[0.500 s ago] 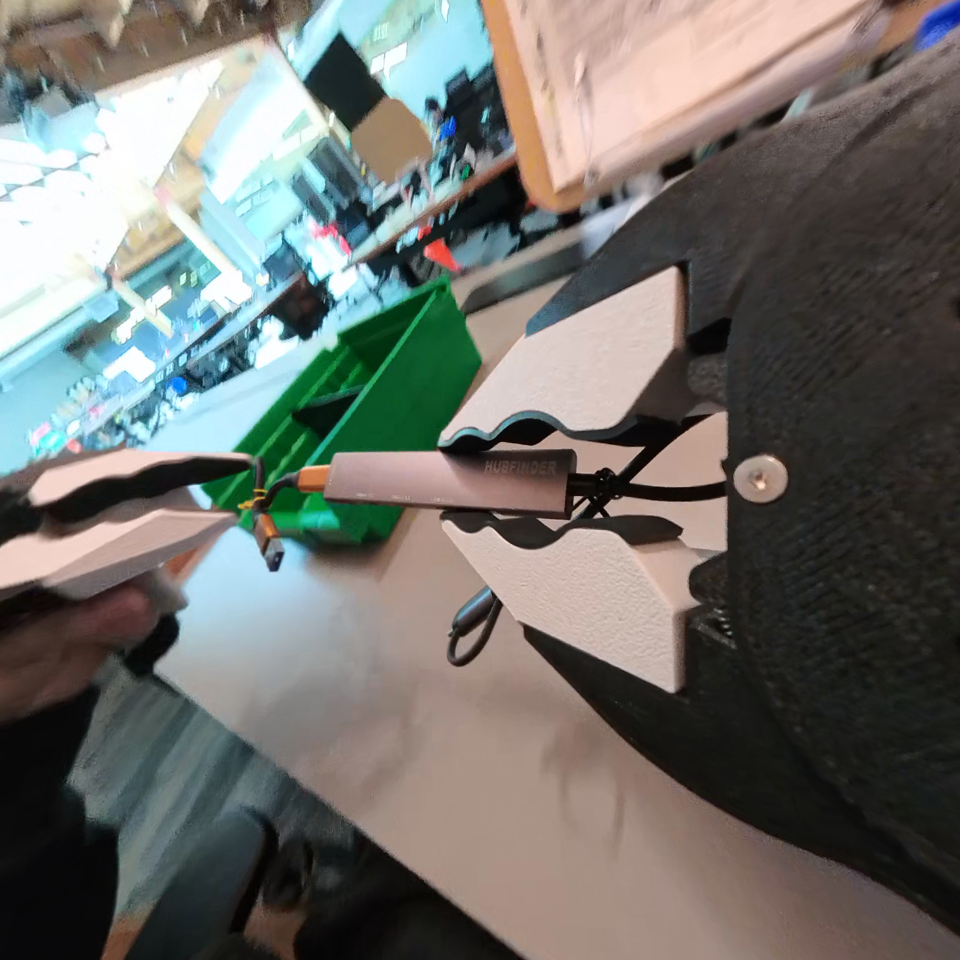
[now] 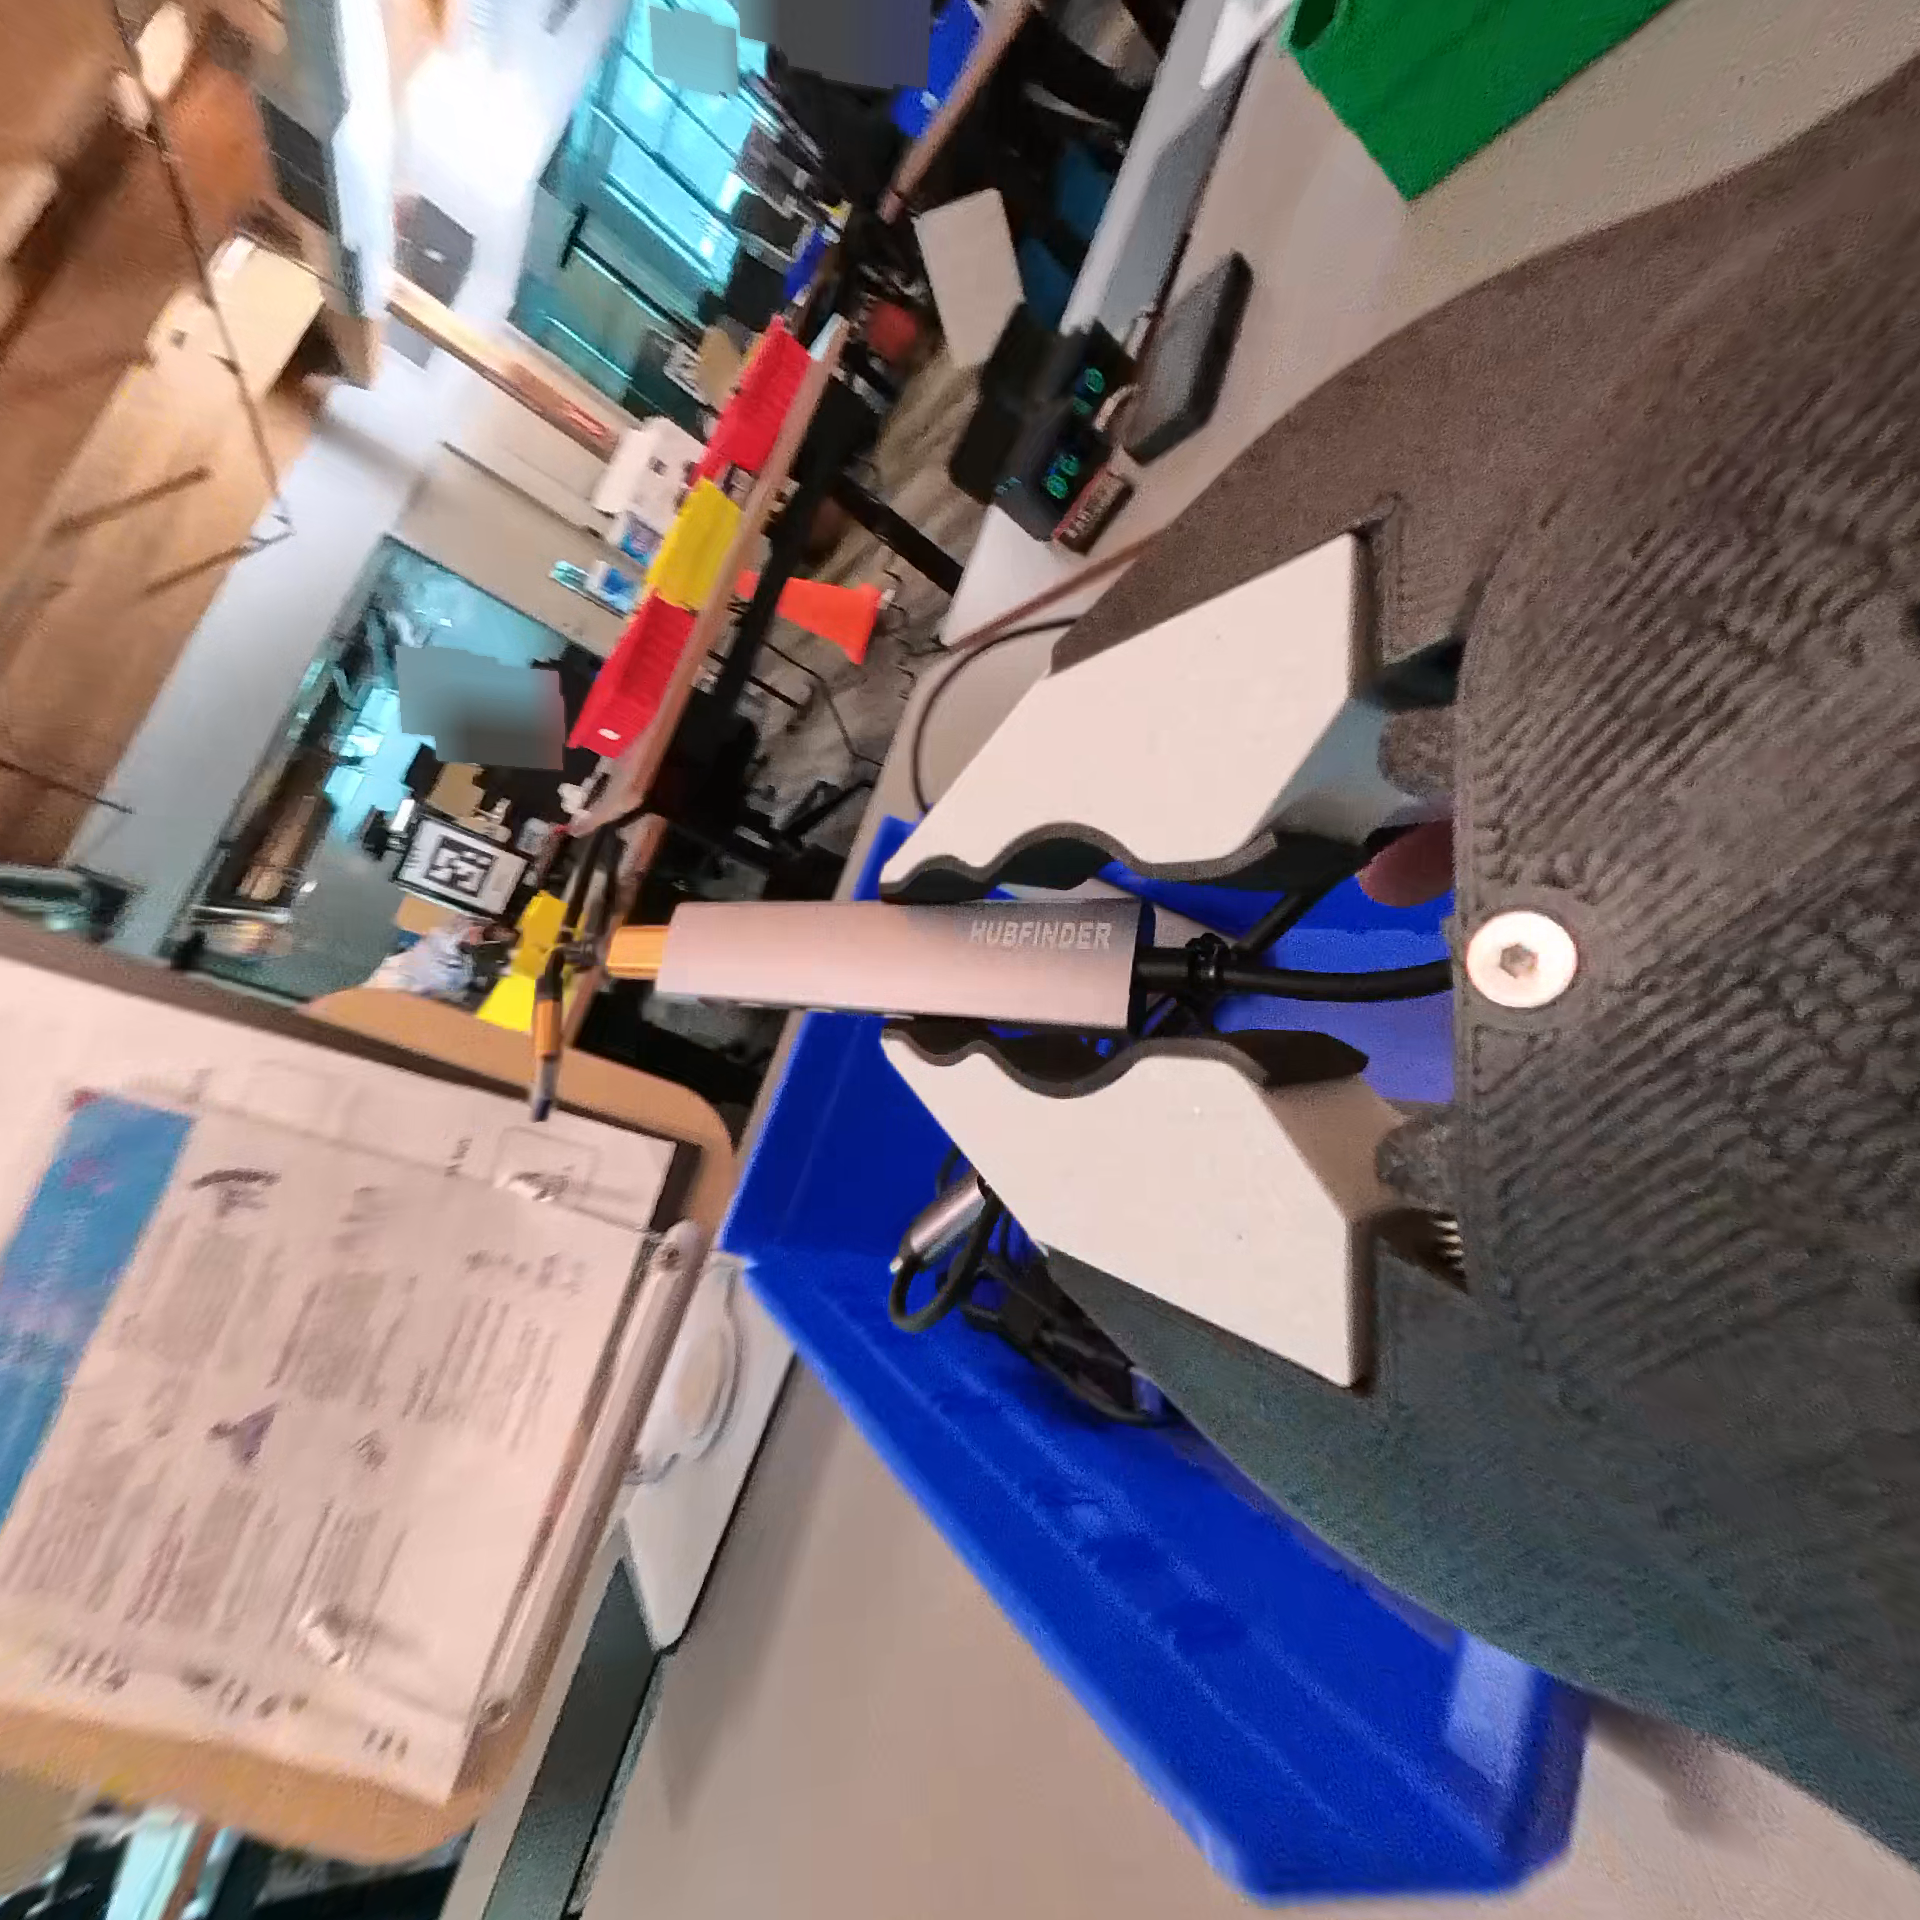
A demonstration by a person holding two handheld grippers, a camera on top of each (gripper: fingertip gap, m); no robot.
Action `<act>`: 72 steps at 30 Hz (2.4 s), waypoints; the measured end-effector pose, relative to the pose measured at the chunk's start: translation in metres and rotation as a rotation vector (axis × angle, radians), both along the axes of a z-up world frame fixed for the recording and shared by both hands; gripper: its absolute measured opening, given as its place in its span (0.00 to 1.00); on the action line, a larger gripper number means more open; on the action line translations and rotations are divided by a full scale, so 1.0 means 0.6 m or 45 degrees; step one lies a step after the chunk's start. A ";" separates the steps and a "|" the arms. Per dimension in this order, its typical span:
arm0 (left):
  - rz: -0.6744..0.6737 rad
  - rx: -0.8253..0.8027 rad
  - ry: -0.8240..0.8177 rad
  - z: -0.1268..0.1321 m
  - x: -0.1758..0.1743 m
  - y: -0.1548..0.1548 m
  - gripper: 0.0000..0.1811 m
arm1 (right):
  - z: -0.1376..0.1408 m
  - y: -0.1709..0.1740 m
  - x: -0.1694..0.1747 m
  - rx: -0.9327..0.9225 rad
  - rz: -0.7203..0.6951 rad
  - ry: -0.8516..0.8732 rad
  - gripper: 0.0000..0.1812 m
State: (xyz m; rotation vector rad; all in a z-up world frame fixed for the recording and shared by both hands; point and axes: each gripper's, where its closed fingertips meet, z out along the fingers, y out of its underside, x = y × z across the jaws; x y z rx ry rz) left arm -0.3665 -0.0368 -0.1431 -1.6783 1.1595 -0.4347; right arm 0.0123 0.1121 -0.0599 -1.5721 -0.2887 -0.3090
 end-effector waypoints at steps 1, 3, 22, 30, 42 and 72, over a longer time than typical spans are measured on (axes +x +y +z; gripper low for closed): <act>-0.016 -0.016 0.004 -0.004 0.009 0.000 0.26 | -0.018 0.012 0.005 -0.035 -0.005 0.004 0.12; -0.032 -0.034 0.023 -0.012 0.023 0.000 0.26 | -0.045 0.033 -0.002 -0.086 0.018 -0.013 0.12; -0.105 -0.192 0.113 -0.030 0.116 0.011 0.26 | -0.115 0.036 -0.057 -0.359 0.241 -0.101 0.25; 0.086 -0.240 -0.105 0.011 0.261 0.075 0.49 | 0.030 -0.046 0.017 -0.075 0.257 0.123 0.27; 0.482 -0.228 -0.078 -0.051 0.466 0.244 0.58 | 0.089 -0.100 0.131 0.174 0.061 0.426 0.40; 1.319 0.078 -0.130 0.070 -0.449 0.150 0.37 | 0.044 -0.088 -0.312 -0.110 0.782 0.241 0.61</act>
